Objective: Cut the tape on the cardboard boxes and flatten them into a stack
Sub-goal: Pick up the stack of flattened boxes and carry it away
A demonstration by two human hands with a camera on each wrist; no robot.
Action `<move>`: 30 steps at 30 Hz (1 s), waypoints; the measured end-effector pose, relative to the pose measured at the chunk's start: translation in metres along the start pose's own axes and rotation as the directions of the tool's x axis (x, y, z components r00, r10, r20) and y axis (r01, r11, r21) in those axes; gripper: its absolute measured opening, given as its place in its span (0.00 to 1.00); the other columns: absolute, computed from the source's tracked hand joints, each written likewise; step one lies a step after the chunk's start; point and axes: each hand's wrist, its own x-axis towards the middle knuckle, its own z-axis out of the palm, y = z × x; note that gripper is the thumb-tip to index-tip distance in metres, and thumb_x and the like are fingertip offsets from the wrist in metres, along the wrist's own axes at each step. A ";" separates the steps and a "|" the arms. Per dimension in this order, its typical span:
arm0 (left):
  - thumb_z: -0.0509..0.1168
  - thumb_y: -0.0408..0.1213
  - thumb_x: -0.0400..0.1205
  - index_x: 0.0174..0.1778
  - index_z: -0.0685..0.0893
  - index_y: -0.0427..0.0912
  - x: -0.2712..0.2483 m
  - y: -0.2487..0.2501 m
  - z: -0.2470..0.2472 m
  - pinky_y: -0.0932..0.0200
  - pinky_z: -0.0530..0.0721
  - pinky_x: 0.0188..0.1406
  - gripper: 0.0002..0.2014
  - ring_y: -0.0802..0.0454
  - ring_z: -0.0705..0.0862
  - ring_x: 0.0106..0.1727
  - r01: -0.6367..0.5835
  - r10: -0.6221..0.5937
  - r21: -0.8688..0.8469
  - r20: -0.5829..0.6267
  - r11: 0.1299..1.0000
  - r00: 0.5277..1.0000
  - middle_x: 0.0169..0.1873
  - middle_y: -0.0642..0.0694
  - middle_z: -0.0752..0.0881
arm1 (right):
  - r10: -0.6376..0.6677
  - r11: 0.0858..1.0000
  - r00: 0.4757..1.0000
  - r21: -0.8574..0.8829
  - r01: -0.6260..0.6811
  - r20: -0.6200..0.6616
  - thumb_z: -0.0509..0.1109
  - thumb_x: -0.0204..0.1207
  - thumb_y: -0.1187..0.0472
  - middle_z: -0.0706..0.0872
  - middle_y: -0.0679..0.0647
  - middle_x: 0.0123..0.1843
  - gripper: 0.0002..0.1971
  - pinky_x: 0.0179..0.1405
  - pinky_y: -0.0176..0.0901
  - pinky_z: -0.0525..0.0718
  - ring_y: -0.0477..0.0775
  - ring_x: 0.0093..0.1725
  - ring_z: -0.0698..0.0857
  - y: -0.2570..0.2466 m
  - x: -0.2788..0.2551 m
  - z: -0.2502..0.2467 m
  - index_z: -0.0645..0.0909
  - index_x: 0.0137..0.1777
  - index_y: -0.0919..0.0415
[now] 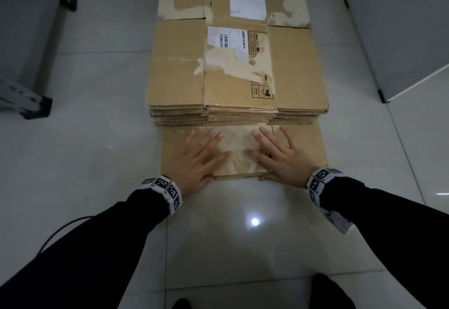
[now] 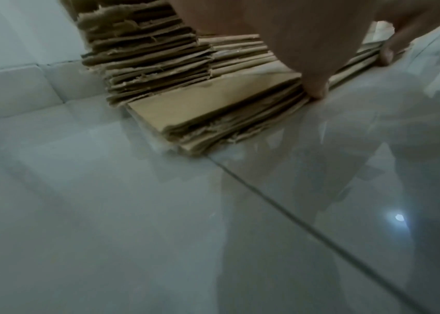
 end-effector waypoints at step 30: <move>0.81 0.51 0.63 0.83 0.39 0.37 0.042 -0.034 -0.007 0.45 0.46 0.80 0.66 0.42 0.40 0.83 0.617 -0.951 -0.782 0.251 -0.089 0.180 0.82 0.34 0.40 | 0.971 -0.091 0.101 0.723 -0.685 0.219 0.76 0.59 0.35 0.42 0.71 0.83 0.64 0.78 0.48 0.37 0.65 0.83 0.41 0.031 0.024 0.005 0.41 0.83 0.66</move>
